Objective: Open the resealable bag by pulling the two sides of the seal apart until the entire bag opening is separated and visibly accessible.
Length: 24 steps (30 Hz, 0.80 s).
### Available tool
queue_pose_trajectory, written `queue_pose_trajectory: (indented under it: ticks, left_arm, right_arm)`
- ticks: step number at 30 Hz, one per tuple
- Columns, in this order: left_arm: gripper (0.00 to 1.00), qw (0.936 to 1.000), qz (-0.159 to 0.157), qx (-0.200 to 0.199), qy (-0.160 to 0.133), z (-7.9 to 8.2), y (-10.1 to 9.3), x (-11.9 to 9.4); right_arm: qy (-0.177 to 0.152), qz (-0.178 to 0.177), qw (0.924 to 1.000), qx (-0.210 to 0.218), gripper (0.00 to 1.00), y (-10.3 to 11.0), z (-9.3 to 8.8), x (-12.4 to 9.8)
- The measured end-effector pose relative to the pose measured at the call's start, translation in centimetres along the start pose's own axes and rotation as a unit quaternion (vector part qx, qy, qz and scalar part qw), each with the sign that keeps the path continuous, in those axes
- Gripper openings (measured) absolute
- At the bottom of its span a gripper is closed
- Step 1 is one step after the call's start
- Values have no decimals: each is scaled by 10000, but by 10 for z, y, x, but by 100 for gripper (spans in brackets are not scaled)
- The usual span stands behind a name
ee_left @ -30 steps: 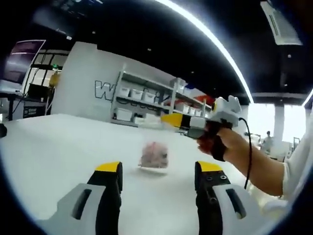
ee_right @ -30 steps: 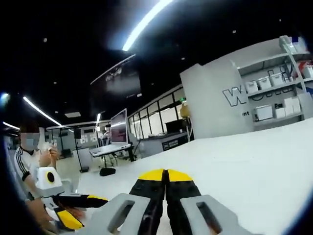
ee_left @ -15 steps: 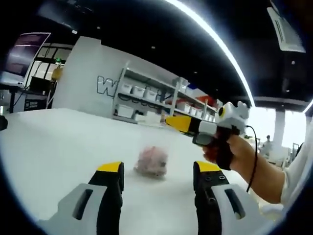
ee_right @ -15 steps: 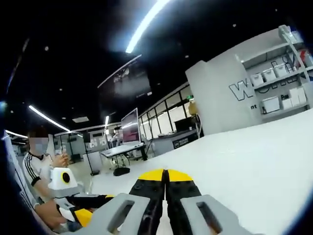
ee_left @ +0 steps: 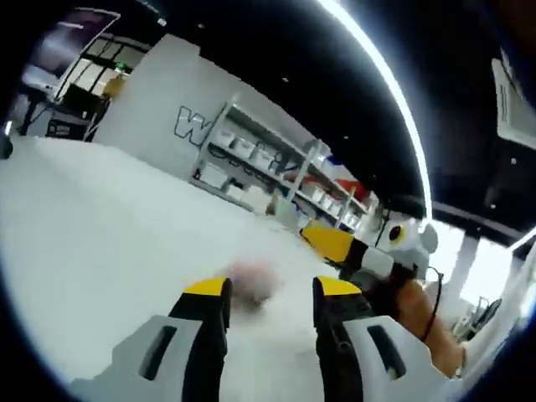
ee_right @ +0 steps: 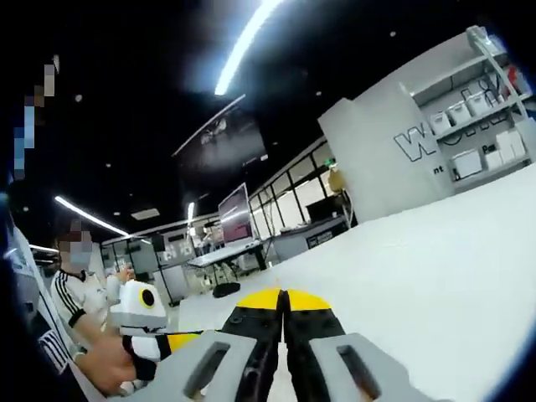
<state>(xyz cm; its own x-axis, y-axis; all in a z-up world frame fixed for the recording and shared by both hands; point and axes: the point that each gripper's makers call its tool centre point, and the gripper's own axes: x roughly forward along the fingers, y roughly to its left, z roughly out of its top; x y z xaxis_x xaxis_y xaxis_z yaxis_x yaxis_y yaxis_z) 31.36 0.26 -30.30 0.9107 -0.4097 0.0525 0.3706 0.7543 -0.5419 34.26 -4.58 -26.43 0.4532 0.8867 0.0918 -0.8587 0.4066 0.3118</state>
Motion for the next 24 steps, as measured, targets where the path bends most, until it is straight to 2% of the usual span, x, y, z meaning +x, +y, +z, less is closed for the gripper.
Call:
queue_pose_trajectory:
  ticks: [1, 3, 6, 12, 16, 20, 22, 24]
  left_arm:
    - [38, 10000, -5, -65, -22, 1, 0, 0]
    - [37, 9989, -9, -450, -97, 2, 3, 1]
    - [35, 9977, 1, -661, -120, 1, 6, 1]
    - [31, 9896, -228, -1417, -23, -10, -2, 1]
    - [27, 9812, -312, -1905, -69, -11, -4, 0]
    - [21, 9736, -87, -2277, -131, -14, 7, -3]
    - [19, 9662, 3, -2573, -178, -15, 12, -3]
    - [19, 9569, -130, -2895, -188, -13, 5, -3]
  right_arm:
    - [6, 3, 10000, -5, 0, 1, -1, 0]
    - [57, 33, 10000, -33, 0, 6, -7, -2]
    - [91, 76, 9999, 38, 0, 9, -11, -2]
    - [160, 145, 9997, 98, 0, 16, -19, -3]
    - [265, 211, 9994, 79, 0, 21, -30, -3]
    - [304, 241, 9992, 67, 0, 25, -35, -6]
    - [318, 252, 9992, 59, 0, 27, -37, -6]
    - [359, 255, 9990, 12, 0, 30, -40, -6]
